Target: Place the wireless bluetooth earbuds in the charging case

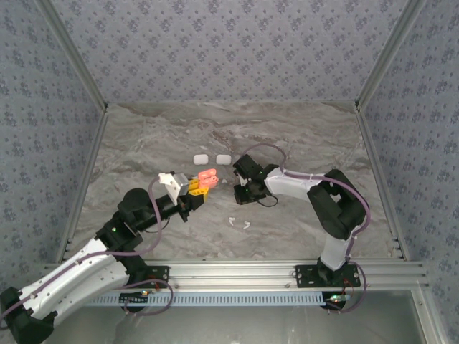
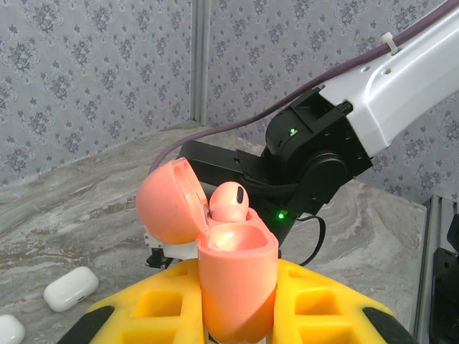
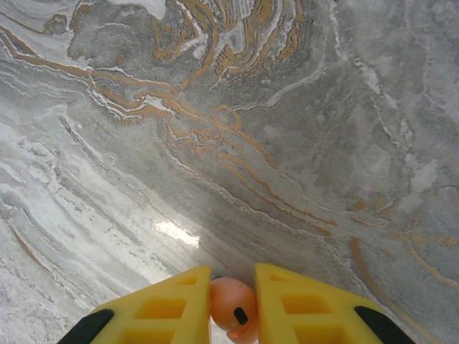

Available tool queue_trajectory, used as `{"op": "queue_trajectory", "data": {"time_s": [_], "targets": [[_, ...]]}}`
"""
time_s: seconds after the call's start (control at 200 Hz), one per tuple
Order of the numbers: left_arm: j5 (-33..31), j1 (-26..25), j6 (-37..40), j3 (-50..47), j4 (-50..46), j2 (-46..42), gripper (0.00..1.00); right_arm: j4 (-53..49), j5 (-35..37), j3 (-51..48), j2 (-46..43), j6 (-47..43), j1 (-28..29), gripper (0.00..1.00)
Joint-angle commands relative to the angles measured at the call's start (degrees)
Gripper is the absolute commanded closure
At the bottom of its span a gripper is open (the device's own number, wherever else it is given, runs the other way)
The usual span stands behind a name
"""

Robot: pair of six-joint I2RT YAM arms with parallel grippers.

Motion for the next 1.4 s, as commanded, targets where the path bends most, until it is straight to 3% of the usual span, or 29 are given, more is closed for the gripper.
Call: {"op": "queue_trajectory", "data": {"time_s": [0.0,0.47,0.695,0.989,1.394], "targets": [[-0.55,-0.37,0.79,0.67,1.28,0.1,1.0,-3.75,-0.12,0.57,-2.65,-0.31,0.37,0.78],[3.21,-0.39,-2.96,1.2,10.11,8.32,1.0,3.77,2.98,-1.18,-31.99,-6.45,0.56,0.78],[6.09,-0.35,-3.27,3.51,11.68,12.78,1.0,10.09,-0.09,-0.58,-42.62,-9.81,1.73,0.78],[8.85,-0.39,-4.25,4.88,14.18,15.48,1.0,15.03,-0.88,-0.89,-43.57,-14.08,9.01,0.77],[9.05,-0.37,-4.84,4.54,14.18,14.35,1.0,15.09,0.42,-0.57,-39.95,-15.25,12.01,0.77]]}}
